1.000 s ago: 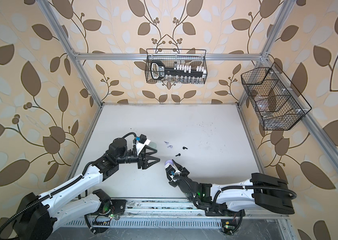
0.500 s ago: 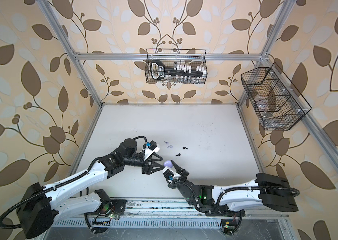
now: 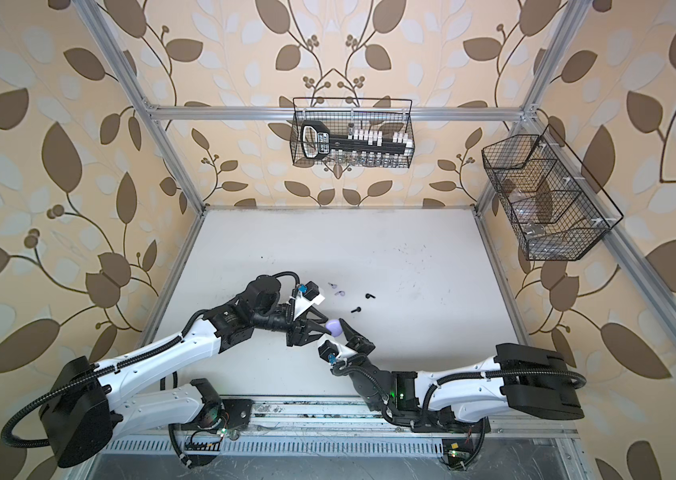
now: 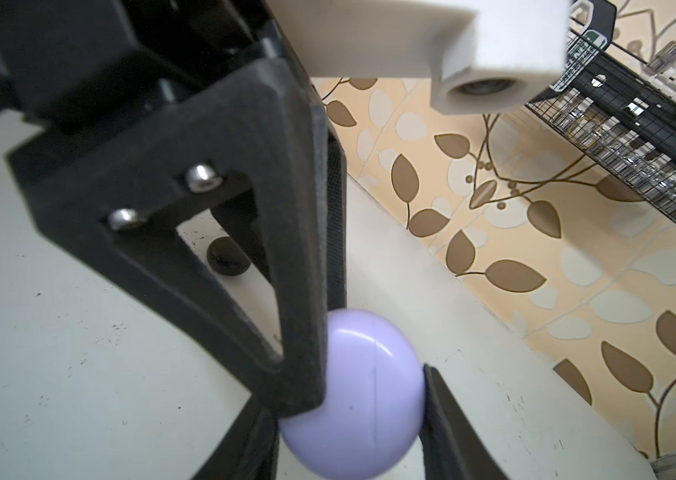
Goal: Insert the wireless bluetooth earbuds into the charging case
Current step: 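Carry the lavender case to the left gripper while the left gripper closes on it, then flip the lavender case lid open with the right gripper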
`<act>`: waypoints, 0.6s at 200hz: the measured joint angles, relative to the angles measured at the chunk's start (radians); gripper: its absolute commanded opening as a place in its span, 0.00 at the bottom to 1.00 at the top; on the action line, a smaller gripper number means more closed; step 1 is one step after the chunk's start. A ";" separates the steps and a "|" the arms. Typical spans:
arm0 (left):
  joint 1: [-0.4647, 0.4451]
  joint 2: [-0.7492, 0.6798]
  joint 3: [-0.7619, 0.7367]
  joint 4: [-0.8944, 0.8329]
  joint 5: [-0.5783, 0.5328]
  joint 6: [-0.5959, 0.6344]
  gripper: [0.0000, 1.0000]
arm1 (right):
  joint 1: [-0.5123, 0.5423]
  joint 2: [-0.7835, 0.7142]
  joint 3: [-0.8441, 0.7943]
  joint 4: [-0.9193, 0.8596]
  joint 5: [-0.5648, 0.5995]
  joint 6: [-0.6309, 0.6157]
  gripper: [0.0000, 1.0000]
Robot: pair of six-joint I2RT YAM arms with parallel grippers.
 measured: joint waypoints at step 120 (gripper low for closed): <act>0.000 0.036 0.028 0.000 0.060 0.023 0.36 | 0.001 0.000 0.005 0.013 -0.009 -0.029 0.16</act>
